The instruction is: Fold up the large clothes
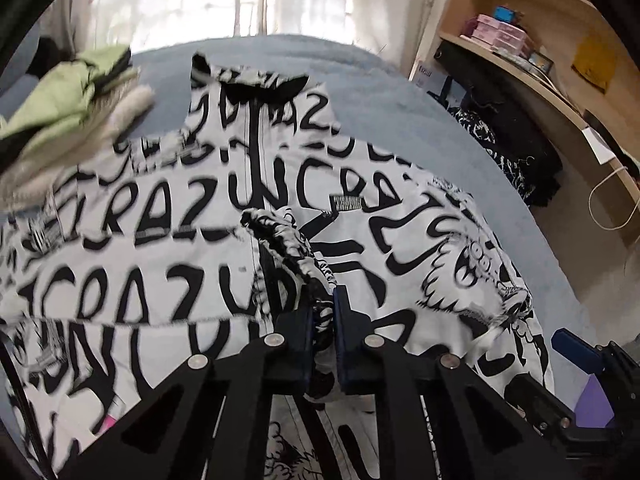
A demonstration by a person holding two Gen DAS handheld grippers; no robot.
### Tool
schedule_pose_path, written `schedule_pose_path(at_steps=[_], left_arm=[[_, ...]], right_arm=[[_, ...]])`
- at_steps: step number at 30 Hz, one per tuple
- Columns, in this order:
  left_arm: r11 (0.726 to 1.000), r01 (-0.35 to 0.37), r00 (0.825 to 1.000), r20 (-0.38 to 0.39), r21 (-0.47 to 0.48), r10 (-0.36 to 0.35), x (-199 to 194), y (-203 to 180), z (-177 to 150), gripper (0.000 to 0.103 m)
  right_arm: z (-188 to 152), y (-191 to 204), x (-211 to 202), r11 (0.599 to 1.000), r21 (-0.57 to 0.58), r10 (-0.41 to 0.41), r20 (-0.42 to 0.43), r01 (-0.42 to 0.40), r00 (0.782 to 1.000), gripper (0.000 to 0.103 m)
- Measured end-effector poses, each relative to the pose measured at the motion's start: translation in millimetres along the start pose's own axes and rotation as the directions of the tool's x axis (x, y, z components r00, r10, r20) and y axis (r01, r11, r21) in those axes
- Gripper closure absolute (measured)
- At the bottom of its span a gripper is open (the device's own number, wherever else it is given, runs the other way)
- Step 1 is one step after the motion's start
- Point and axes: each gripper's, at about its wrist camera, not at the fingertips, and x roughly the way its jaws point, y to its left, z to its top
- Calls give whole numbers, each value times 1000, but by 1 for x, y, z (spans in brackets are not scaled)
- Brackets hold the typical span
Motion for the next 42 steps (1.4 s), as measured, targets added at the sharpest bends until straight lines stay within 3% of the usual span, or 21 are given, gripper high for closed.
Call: schedule_pose_path(at_steps=[8, 16, 22, 25, 27, 28, 29, 33, 38, 39, 41, 42], left_arm=[[995, -64, 996, 70, 81, 58, -14, 0, 17, 97], [984, -157, 983, 105, 84, 148, -1, 26, 28, 97], [975, -223, 974, -38, 18, 224, 59, 69, 12, 93], [980, -196, 977, -91, -30, 193, 72, 85, 5, 77], [986, -148, 984, -111, -77, 139, 72, 92, 4, 54], [986, -137, 985, -116, -92, 126, 72, 94, 4, 35], [987, -118, 988, -111, -113, 105, 70, 97, 5, 27], [990, -95, 989, -122, -107, 81, 76, 96, 11, 26], [989, -103, 980, -179, -102, 83, 98, 94, 18, 28], [989, -105, 980, -182, -106, 84, 102, 93, 20, 32], [990, -104, 980, -179, -98, 85, 106, 91, 23, 63], [989, -117, 978, -183, -93, 99, 108, 90, 26, 67]], right_arm=[[3, -3, 4, 1000, 1, -10, -5, 10, 1000, 32], [5, -7, 14, 1000, 12, -18, -18, 18, 1000, 32], [0, -21, 38, 999, 43, -10, -105, 14, 994, 32], [2, -40, 40, 994, 100, 54, -135, -40, 989, 32], [10, -52, 33, 989, 132, 87, -119, -71, 989, 32], [15, -59, 30, 985, 144, 110, -110, -93, 988, 32], [21, -65, 27, 982, 154, 131, -102, -114, 986, 32], [47, -94, 29, 974, 188, 145, -73, -129, 987, 31], [80, -150, 87, 957, 279, 118, -124, -80, 985, 30], [84, -159, 101, 953, 295, 112, -142, -66, 983, 30], [87, -172, 132, 938, 336, 149, -187, -79, 971, 30], [86, -175, 142, 931, 356, 166, -202, -86, 965, 30]])
